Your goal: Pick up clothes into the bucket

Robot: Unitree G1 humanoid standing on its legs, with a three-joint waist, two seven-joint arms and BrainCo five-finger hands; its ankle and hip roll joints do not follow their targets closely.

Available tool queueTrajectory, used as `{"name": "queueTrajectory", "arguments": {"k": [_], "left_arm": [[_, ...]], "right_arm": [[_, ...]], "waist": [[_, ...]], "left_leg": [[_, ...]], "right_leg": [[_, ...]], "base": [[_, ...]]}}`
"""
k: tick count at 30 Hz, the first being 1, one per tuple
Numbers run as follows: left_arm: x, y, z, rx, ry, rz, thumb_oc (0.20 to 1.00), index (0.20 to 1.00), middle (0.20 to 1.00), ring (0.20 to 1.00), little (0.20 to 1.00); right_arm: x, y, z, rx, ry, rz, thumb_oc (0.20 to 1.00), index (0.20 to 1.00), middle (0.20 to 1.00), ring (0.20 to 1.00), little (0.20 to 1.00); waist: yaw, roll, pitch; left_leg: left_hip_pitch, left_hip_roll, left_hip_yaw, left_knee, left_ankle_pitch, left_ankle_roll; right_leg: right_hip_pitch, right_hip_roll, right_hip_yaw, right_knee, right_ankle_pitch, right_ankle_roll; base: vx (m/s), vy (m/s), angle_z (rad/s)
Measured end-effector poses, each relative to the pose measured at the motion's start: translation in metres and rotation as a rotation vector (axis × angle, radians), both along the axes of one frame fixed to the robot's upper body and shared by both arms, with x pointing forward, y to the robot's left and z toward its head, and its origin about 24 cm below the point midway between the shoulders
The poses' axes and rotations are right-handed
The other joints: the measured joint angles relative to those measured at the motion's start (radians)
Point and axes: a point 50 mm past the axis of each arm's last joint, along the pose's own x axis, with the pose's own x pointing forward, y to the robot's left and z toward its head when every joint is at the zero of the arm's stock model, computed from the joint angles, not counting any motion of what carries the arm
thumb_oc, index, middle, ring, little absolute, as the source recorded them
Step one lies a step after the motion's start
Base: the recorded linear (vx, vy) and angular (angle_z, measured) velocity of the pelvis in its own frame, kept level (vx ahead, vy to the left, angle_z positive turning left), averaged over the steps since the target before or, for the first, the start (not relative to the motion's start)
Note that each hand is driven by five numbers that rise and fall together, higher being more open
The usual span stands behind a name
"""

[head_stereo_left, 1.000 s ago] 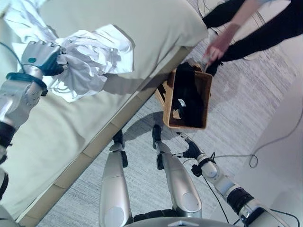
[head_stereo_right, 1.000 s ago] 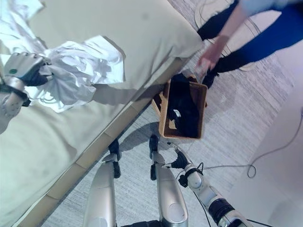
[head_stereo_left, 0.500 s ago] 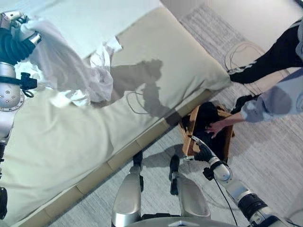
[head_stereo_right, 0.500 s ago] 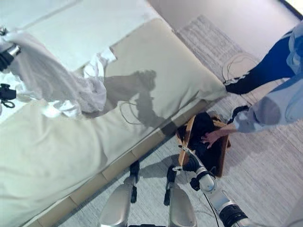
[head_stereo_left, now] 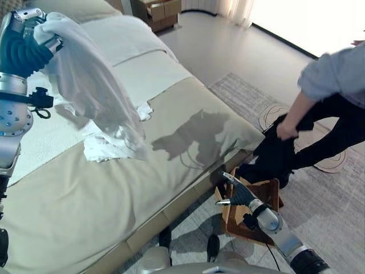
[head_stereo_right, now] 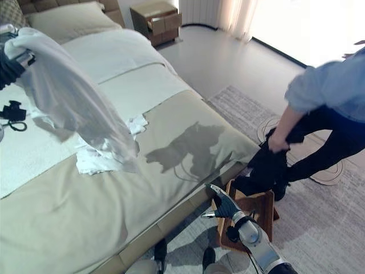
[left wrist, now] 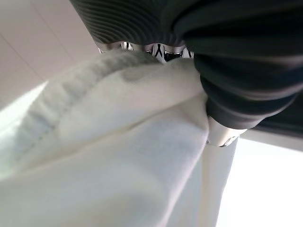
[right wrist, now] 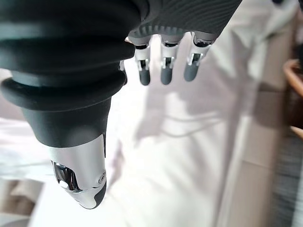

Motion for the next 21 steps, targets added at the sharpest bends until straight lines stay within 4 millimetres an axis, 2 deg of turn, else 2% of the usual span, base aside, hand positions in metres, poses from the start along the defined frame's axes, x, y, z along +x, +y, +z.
{"name": "queueTrajectory", "arguments": {"k": [6, 9, 14, 17, 21], "left_arm": [[-0.004, -0.019, 0.003, -0.048, 0.019, -0.173, 0.2, 0.2, 0.2, 0.2, 0.2], [-0.001, -0.041, -0.009, -0.072, 0.099, -0.324, 0.2, 0.2, 0.2, 0.2, 0.2], [-0.002, -0.071, -0.025, -0.072, 0.207, -0.503, 0.2, 0.2, 0.2, 0.2, 0.2], [-0.003, -0.082, -0.032, -0.053, 0.259, -0.571, 0.2, 0.2, 0.2, 0.2, 0.2], [0.0, -0.093, -0.044, -0.036, 0.341, -0.627, 0.2, 0.2, 0.2, 0.2, 0.2]], "right_arm": [[0.021, 0.025, 0.052, 0.22, -0.174, 0.048, 1.0, 1.0, 1.0, 1.0, 1.0], [0.039, 0.047, 0.086, 0.388, -0.249, 0.104, 1.0, 1.0, 1.0, 1.0, 1.0], [0.052, 0.08, 0.136, 0.564, -0.352, 0.255, 1.0, 1.0, 1.0, 1.0, 1.0], [0.054, 0.085, 0.149, 0.643, -0.35, 0.292, 1.0, 1.0, 1.0, 1.0, 1.0], [0.05, 0.093, 0.15, 0.751, -0.276, 0.338, 1.0, 1.0, 1.0, 1.0, 1.0]], "waist": [[0.0, 0.004, -0.031], [0.002, 0.01, -0.066], [0.006, 0.023, -0.099], [0.009, 0.025, -0.119], [0.009, 0.029, -0.13]], "left_leg": [[0.029, 0.009, -0.001, 0.0, -0.001, -0.001], [0.032, 0.012, -0.003, -0.001, -0.001, -0.001], [0.045, 0.014, -0.007, -0.001, -0.007, -0.008], [0.047, 0.014, -0.015, -0.001, -0.008, -0.01], [0.046, 0.013, -0.028, -0.001, -0.004, -0.004]], "right_leg": [[0.032, 0.009, 0.0, -0.005, 0.0, 0.0], [0.036, 0.015, -0.001, -0.005, 0.0, -0.001], [0.052, 0.016, -0.005, -0.006, 0.0, -0.001], [0.058, 0.016, -0.013, -0.005, -0.001, -0.002], [0.061, 0.017, -0.017, -0.005, 0.0, -0.004]], "base": [[0.01, -0.001, 0.0], [0.0, 0.0, 0.0], [0.02, 0.002, 0.04], [0.01, 0.005, 0.07], [-0.01, 0.003, 0.04]]}}
